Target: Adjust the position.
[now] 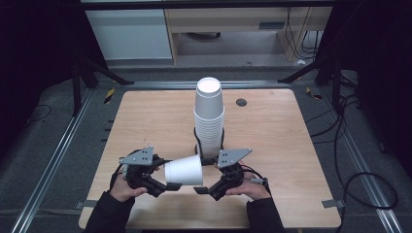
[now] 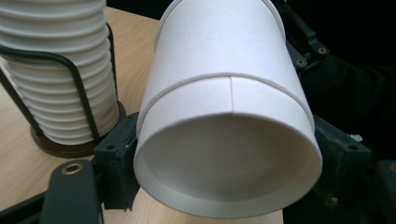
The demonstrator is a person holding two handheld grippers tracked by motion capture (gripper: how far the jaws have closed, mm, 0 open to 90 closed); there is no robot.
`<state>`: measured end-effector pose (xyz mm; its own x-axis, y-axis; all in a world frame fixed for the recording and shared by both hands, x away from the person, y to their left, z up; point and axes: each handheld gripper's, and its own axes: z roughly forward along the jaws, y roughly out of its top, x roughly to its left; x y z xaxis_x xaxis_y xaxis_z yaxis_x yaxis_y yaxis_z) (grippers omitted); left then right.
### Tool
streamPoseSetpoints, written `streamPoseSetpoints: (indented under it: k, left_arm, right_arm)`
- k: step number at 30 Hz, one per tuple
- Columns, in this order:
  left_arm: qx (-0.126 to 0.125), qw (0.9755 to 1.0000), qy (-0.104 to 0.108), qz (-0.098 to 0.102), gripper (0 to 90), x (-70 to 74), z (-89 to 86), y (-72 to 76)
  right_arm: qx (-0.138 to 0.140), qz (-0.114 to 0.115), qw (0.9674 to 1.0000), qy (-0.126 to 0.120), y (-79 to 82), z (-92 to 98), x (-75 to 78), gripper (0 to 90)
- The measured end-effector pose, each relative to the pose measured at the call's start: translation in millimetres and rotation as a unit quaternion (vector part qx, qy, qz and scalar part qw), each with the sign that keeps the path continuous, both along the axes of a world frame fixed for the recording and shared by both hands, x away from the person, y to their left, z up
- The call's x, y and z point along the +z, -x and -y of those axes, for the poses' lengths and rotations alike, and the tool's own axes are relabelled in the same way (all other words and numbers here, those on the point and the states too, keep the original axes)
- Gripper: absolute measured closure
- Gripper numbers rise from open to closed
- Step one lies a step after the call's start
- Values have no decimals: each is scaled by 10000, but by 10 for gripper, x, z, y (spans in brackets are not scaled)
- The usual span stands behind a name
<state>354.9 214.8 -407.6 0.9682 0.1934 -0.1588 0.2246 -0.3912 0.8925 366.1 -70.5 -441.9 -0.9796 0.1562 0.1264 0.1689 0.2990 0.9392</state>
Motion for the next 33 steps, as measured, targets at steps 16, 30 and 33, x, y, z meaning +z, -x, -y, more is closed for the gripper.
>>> streamPoseSetpoints:
  k: [16,30,33]
  left_arm:
    - [-272,9993,-230,-104,227,-75,105,17]
    - [-223,9992,-297,-111,217,-85,115,11]
    - [-104,9997,-226,-77,186,-57,78,9]
  right_arm:
    - [395,-163,9989,-188,-21,-57,-29,58]
    - [439,-217,9987,-114,-37,-52,-43,84]
    - [390,-216,9989,-144,-49,-19,-23,85]
